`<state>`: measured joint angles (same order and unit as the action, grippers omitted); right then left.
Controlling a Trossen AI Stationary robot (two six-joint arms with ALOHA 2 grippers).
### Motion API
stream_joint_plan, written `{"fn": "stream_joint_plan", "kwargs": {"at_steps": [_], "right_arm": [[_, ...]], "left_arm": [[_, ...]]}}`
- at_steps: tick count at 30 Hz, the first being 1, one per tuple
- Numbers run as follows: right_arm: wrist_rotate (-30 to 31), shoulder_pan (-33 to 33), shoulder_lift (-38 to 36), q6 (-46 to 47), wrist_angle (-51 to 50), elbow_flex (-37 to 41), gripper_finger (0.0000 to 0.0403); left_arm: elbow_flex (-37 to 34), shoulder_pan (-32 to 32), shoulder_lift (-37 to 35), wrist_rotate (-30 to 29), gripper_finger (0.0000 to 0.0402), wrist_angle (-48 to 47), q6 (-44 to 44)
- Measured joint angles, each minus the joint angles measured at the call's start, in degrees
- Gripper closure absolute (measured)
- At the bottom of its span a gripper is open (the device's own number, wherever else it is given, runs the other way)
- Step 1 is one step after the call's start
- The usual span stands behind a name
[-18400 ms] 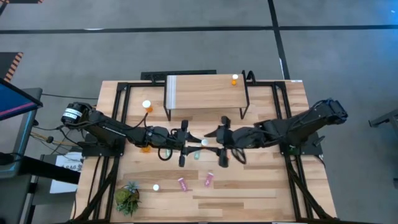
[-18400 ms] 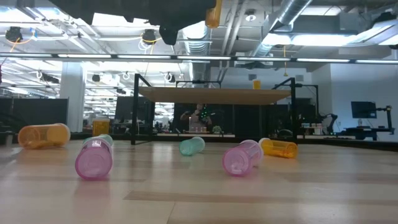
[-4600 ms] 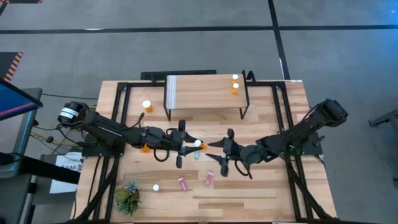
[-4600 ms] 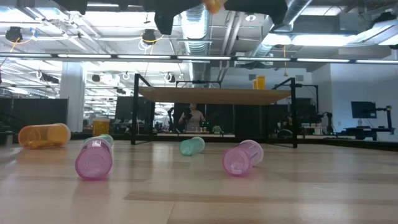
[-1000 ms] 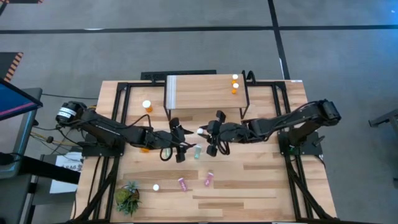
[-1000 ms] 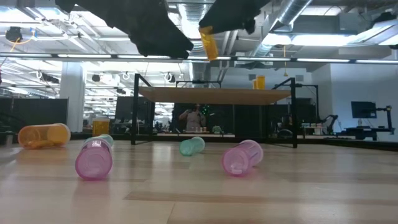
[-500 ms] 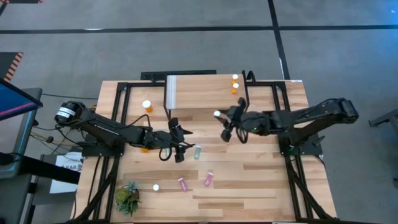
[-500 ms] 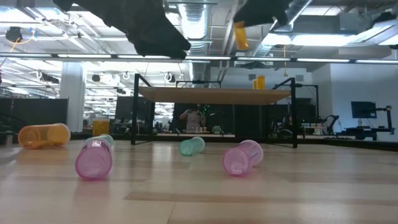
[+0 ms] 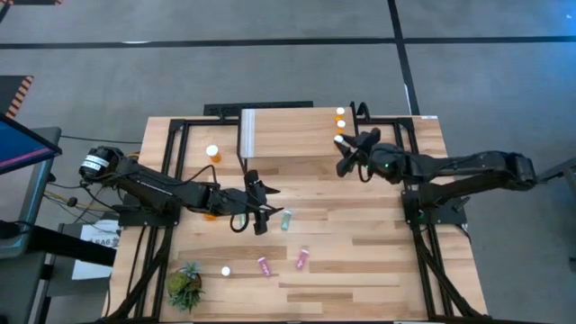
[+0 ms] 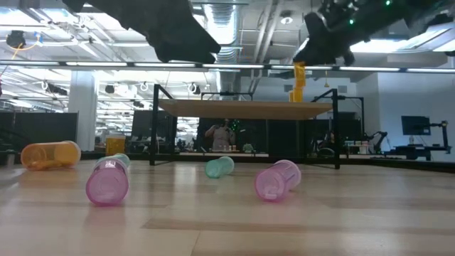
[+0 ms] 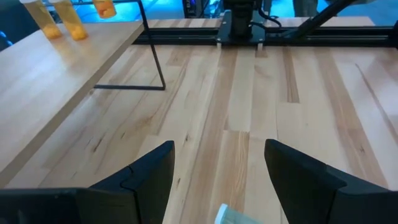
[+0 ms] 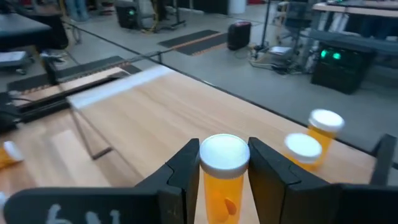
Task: Pick and place medicine bottles onto shelf by color
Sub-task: Put the small orange pill bottle on the shelf aligned with the other small orange pill bottle
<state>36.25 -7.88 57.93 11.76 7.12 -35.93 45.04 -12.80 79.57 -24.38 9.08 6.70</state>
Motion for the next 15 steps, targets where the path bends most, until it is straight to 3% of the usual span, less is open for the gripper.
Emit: {"fn": "stream_joint_plan", "kwargs": {"at_steps": [15], "right_arm": [[-0.2, -5.2, 2.1, 0.2, 1.0, 1.0, 0.0274]], "left_arm": [[0.0, 0.0, 0.0, 0.0, 0.0164, 0.3, 0.0]]}}
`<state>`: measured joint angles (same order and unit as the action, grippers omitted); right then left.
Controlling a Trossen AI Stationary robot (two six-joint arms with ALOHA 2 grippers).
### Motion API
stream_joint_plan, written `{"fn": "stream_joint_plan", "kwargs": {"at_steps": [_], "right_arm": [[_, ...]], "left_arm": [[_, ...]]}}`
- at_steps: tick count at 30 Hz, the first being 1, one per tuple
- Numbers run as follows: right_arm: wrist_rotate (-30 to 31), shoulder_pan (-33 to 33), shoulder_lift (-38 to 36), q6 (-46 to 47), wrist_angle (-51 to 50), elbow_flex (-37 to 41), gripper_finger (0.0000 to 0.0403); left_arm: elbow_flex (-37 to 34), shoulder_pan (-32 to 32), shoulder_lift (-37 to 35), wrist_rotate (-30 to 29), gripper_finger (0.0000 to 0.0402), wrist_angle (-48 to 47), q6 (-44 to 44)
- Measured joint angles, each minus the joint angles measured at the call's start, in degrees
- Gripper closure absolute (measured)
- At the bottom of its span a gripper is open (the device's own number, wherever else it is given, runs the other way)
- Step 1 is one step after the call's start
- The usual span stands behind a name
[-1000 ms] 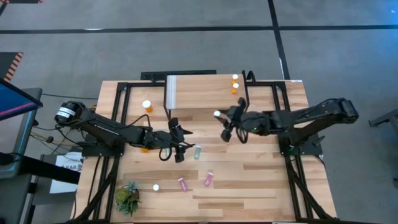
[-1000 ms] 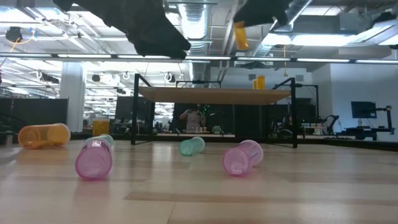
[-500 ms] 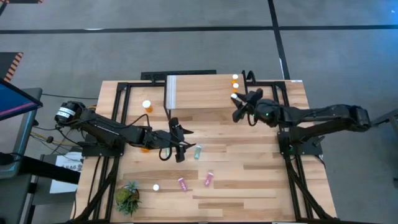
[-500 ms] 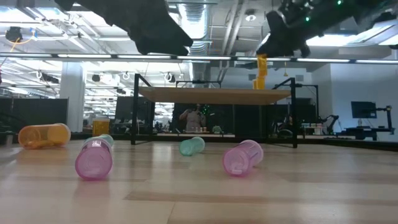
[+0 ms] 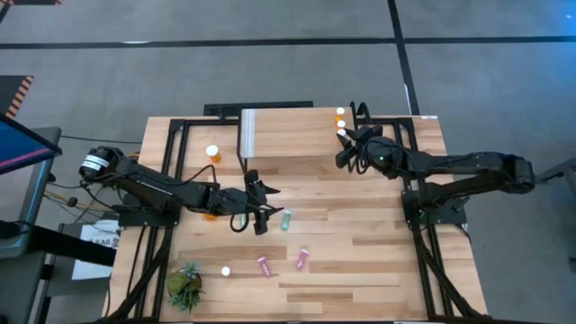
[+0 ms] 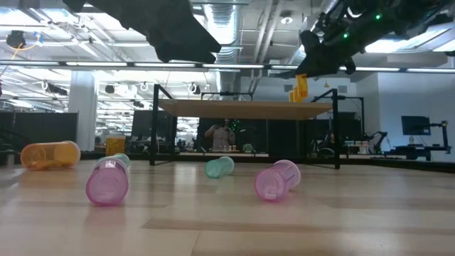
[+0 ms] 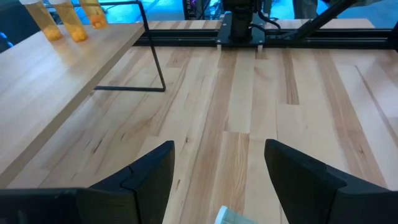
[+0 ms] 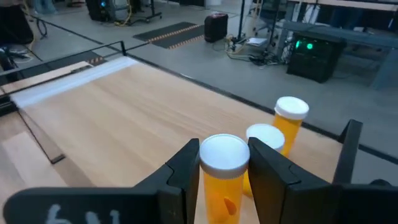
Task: Pick and place medicine bottles onto shelf by color
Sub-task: Put the small orange pill bottle on the shelf aligned with the other small orange pill bottle
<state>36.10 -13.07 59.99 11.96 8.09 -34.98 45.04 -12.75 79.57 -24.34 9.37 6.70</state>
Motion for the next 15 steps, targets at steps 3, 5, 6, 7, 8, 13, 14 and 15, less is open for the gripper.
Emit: {"fn": "stream_joint_plan", "kwargs": {"at_steps": [3, 5, 6, 7, 8, 13, 14, 15], "right_arm": [[-0.2, 0.4, -0.1, -0.2, -0.1, 0.0, 0.0275], [-0.2, 0.9, -0.1, -0.3, -0.4, 0.0, 0.0275], [-0.1, 1.1, -0.1, -0.4, -0.1, 0.2, 0.0274], [-0.1, 1.3, -0.1, -0.5, 1.0, 0.8, 0.0274], [-0.2, 1.5, -0.2, -0.4, 2.2, 1.7, 0.0274], [-0.8, 2.4, -1.3, -0.2, 11.5, 8.2, 0.0276], [-1.3, 2.7, -1.3, -0.5, 13.4, 8.9, 0.0276], [-1.5, 3.2, -1.3, -0.9, 14.0, 9.2, 0.0275]], "left_arm": [[0.0, 0.0, 0.0, 0.0, 0.0164, 0.1, 0.0], [0.0, 0.0, 0.0, 0.0, 0.0164, 0.2, 0.0], [0.0, 0.0, 0.0, 0.0, 0.0164, 0.2, 0.0], [0.0, 0.0, 0.0, 0.0, 0.0164, 0.2, 0.0], [0.0, 0.0, 0.0, 0.0, 0.0164, 0.2, 0.0], [0.0, 0.0, 0.0, 0.0, 0.0164, 0.2, 0.0], [0.0, 0.0, 0.0, 0.0, 0.0164, 0.3, 0.0], [0.0, 0.0, 0.0, 0.0, 0.0164, 0.5, 0.0]]}}
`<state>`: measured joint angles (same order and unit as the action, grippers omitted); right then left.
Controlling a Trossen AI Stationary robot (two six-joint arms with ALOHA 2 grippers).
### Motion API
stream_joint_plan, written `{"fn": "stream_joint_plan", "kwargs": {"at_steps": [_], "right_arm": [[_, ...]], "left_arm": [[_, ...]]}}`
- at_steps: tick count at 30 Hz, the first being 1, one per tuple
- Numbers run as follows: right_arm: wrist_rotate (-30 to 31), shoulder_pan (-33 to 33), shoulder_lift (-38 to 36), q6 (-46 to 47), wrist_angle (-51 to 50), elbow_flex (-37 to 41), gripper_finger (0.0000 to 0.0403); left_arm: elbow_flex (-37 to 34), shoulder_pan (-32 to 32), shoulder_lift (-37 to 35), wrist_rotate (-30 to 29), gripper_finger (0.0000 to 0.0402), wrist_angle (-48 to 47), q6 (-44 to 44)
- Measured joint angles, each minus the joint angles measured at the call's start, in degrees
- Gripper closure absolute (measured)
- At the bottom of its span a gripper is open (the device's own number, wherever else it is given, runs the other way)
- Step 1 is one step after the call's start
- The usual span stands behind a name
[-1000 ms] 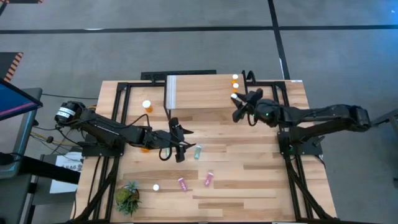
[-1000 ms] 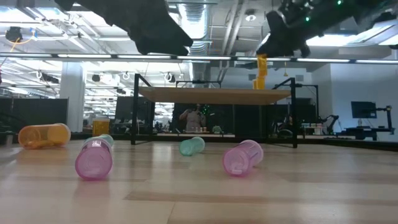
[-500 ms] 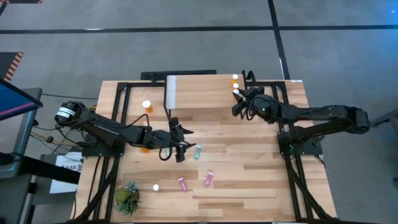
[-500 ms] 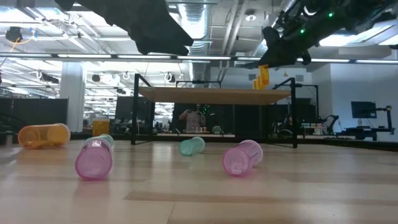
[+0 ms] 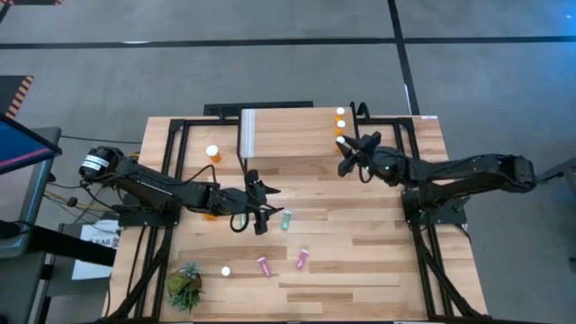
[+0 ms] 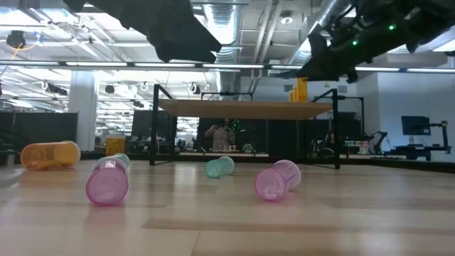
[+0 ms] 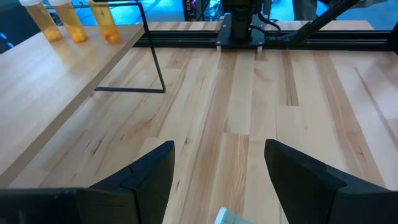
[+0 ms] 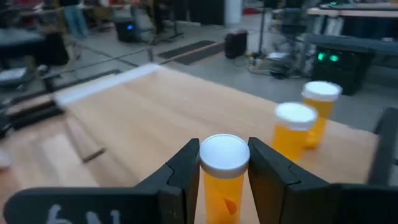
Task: Pick and place medicine bottles onto shelf by color
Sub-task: Put the small orange pill bottle on the shelf aligned with the other small orange pill bottle
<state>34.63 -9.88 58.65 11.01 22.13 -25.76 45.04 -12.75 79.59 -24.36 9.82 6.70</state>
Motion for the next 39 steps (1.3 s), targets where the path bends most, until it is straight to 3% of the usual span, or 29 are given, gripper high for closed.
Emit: {"fn": "stream_joint_plan", "kwargs": {"at_steps": [10, 18, 39], "right_arm": [[0.0, -1.3, 0.1, -3.8, 3.1, 0.0, 0.0274], [-0.1, -4.6, 0.1, -1.1, 0.5, 0.0, 0.0274], [-1.8, -4.8, 0.7, 1.1, -0.4, 0.0, 0.0269]], "left_arm": [[0.0, 0.0, 0.0, 0.0, 0.0164, 0.5, 0.3], [0.0, 0.0, 0.0, 0.0, 0.0164, 0.4, 0.4], [0.0, 0.0, 0.0, 0.0, 0.0164, 0.4, 0.4]]}}
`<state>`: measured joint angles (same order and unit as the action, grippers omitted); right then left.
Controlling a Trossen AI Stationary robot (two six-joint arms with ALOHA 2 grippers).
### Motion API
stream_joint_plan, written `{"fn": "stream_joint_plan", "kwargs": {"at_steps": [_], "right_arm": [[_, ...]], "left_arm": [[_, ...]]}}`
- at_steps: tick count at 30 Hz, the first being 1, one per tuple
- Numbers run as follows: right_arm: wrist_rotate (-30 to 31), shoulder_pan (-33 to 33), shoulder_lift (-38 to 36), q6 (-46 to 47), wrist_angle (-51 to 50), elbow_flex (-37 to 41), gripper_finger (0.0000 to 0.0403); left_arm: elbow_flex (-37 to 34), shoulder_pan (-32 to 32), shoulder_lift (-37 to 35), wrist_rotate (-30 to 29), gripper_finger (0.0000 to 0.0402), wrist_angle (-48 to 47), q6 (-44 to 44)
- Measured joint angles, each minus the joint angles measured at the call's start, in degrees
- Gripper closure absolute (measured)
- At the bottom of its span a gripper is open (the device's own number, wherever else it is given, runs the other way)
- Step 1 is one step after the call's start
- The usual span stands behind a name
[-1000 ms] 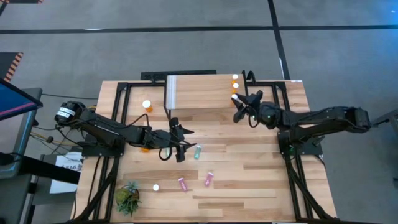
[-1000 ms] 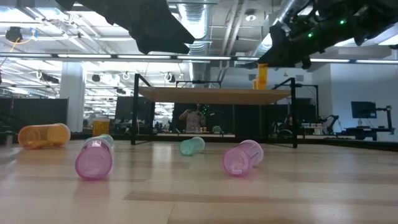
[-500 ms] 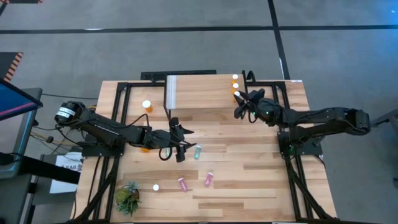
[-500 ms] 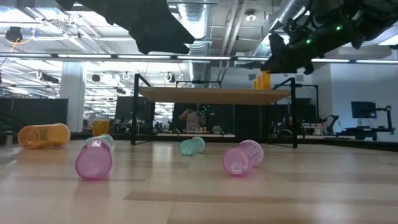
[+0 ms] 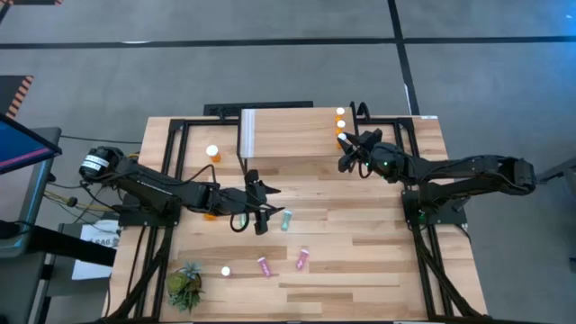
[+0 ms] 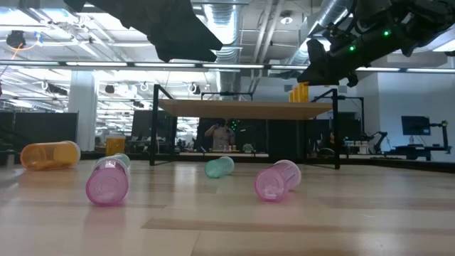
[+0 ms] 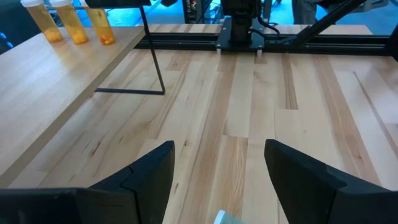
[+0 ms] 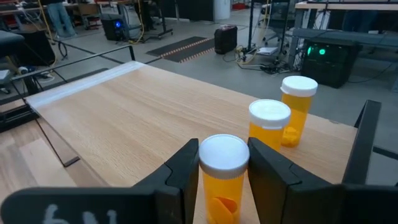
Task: Pick and place medicine bottles onto shelf by color
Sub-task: Put the small orange pill bottle on the shelf aligned with the other small orange pill bottle
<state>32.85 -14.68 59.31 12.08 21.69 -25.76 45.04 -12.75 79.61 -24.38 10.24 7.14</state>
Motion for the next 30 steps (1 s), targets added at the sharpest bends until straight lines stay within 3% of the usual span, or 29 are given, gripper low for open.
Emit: {"fn": "stream_joint_plan", "kwargs": {"at_steps": [17, 30], "right_arm": [[0.0, 0.0, 0.0, 0.1, 0.2, 0.0, 0.0263], [-0.1, 0.1, -0.1, -0.2, 1.5, 0.0, 0.0191]], "left_arm": [[0.0, 0.0, 0.0, 0.0, 0.0164, 0.0, 0.0], [0.0, 0.0, 0.0, 0.0, 0.0164, 0.0, 0.0]]}}
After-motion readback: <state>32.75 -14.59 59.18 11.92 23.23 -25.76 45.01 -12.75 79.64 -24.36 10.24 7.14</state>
